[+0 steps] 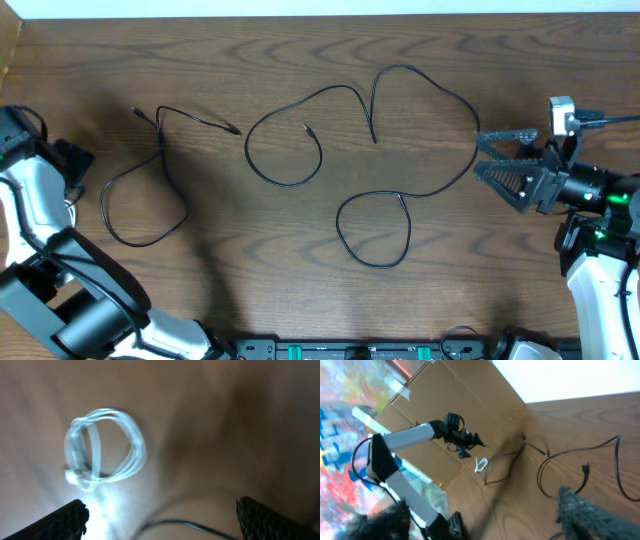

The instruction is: Untangle cables

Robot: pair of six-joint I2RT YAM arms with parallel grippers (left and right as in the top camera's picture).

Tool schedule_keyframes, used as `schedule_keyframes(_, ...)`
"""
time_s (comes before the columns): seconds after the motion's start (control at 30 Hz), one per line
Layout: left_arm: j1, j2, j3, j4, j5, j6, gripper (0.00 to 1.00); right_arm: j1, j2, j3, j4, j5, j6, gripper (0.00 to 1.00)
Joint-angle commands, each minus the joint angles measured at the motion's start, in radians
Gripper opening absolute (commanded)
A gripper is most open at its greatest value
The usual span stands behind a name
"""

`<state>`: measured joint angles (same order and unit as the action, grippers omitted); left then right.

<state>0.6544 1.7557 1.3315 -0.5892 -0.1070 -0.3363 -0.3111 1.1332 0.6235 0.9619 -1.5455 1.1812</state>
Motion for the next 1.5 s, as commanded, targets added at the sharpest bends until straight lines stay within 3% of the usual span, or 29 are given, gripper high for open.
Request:
schedule_keyframes(0.0, -0.041, -0.096, -0.001, 0.013, 0.154, 0.105, 0.95, 0.011, 0.02, 0.003, -0.009, 0.019, 0.011, 0.63)
schedule_keyframes(0.07, -0.068, -0.131, -0.001, 0.015, 0.183, 0.139, 0.95, 0.036, 0.03, 0.003, -0.009, 0.048, 0.019, 0.59)
schedule_keyframes(0.17, -0.118, -0.179, -0.001, 0.003, 0.231, 0.188, 0.96, 0.1, 0.039, 0.003, -0.008, 0.087, 0.01, 0.71)
schedule_keyframes(0.27, -0.162, -0.209, -0.001, -0.018, 0.239, 0.198, 0.96, 0.161, 0.053, 0.003, -0.009, 0.105, -0.031, 0.69)
schedule_keyframes(0.37, -0.206, -0.228, -0.001, -0.05, 0.255, 0.2, 0.96, 0.221, 0.09, 0.003, -0.01, 0.126, -0.082, 0.61)
schedule_keyframes(0.57, -0.288, -0.235, -0.001, -0.065, 0.348, 0.262, 0.96, 0.363, 0.212, 0.003, -0.012, 0.22, -0.178, 0.27)
schedule_keyframes(0.63, -0.312, -0.235, -0.001, -0.065, 0.354, 0.262, 0.96, 0.426, 0.263, 0.003, -0.012, 0.28, -0.206, 0.24)
schedule_keyframes(0.73, -0.345, -0.236, -0.001, -0.065, 0.354, 0.262, 0.96, 0.517, 0.335, 0.003, -0.013, 0.378, -0.264, 0.31)
schedule_keyframes(1.0, -0.418, -0.236, -0.001, -0.066, 0.362, 0.261, 0.96, 0.809, 0.58, 0.014, -0.013, 0.815, -0.438, 0.01)
schedule_keyframes(1.23, -0.445, -0.236, -0.001, -0.093, 0.362, 0.261, 0.96, 0.931, 0.702, 0.033, -0.039, 1.038, -0.465, 0.01)
schedule_keyframes(1.47, -0.449, -0.236, -0.001, -0.091, 0.372, 0.253, 0.96, 0.945, 0.719, 0.05, -0.103, 1.086, -0.546, 0.01)
